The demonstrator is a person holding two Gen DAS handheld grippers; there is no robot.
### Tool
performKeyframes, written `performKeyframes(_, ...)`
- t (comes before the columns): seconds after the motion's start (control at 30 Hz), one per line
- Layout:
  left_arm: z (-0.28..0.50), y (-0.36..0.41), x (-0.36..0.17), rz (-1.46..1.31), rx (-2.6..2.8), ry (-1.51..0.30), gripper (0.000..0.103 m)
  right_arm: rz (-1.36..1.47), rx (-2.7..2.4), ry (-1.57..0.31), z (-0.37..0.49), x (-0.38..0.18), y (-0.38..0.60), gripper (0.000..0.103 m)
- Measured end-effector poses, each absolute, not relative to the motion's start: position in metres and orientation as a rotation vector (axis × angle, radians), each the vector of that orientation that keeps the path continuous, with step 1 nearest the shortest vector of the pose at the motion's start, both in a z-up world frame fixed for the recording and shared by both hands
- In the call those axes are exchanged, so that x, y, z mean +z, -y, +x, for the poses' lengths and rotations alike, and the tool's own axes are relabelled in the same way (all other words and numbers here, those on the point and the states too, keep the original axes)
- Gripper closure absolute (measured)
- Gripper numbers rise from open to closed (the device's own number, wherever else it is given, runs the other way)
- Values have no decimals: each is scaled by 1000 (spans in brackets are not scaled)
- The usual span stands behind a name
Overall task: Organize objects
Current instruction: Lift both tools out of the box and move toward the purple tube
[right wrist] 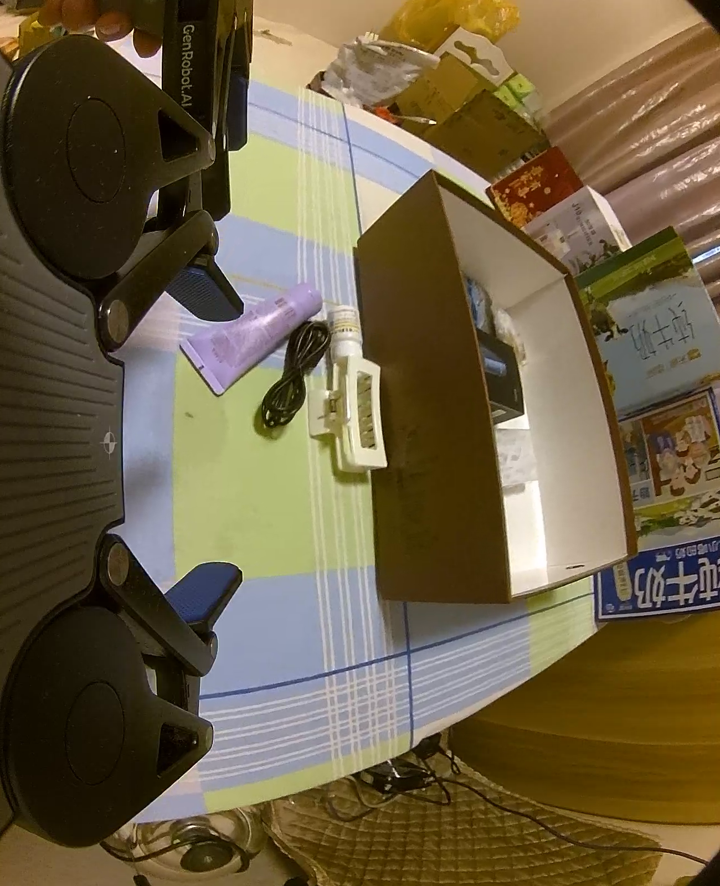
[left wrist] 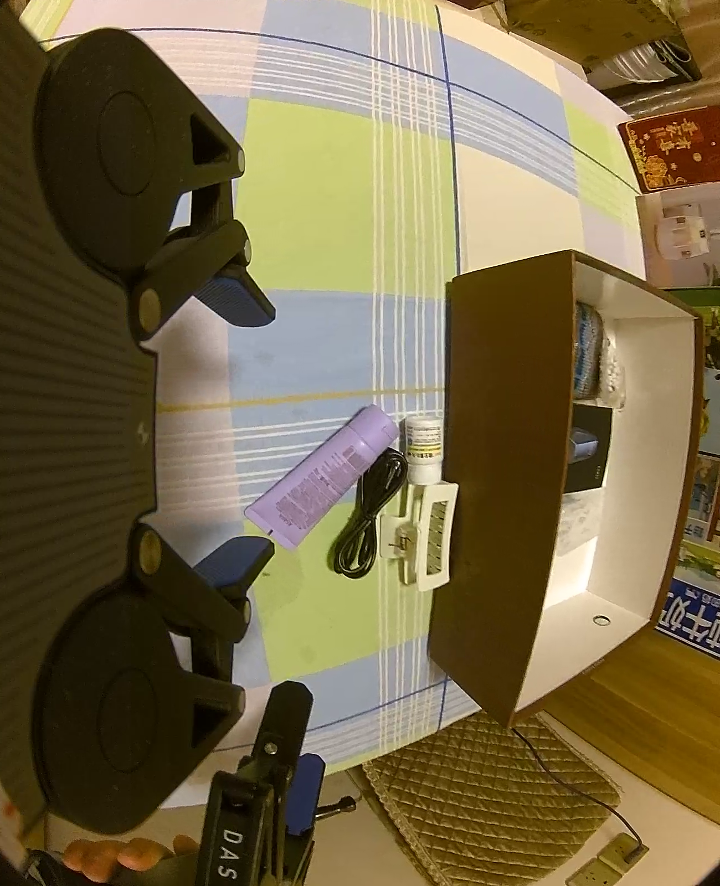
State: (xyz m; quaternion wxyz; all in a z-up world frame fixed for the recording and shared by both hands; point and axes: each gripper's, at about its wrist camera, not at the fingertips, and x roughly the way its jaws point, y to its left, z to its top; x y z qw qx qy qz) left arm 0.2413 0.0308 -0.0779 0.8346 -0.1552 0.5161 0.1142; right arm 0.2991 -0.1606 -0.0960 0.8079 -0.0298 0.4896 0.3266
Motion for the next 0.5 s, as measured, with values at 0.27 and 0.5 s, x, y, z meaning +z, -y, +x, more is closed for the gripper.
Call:
performKeyframes(0.27, 256, -31, -96, -339, 216, -1105, 29, -68, 683, -1070, 313, -110, 159, 12)
performKeyframes(0.5, 278, -27, -118, -340, 205, -1131, 33, -81, 670, -1081, 328, -126, 155, 12)
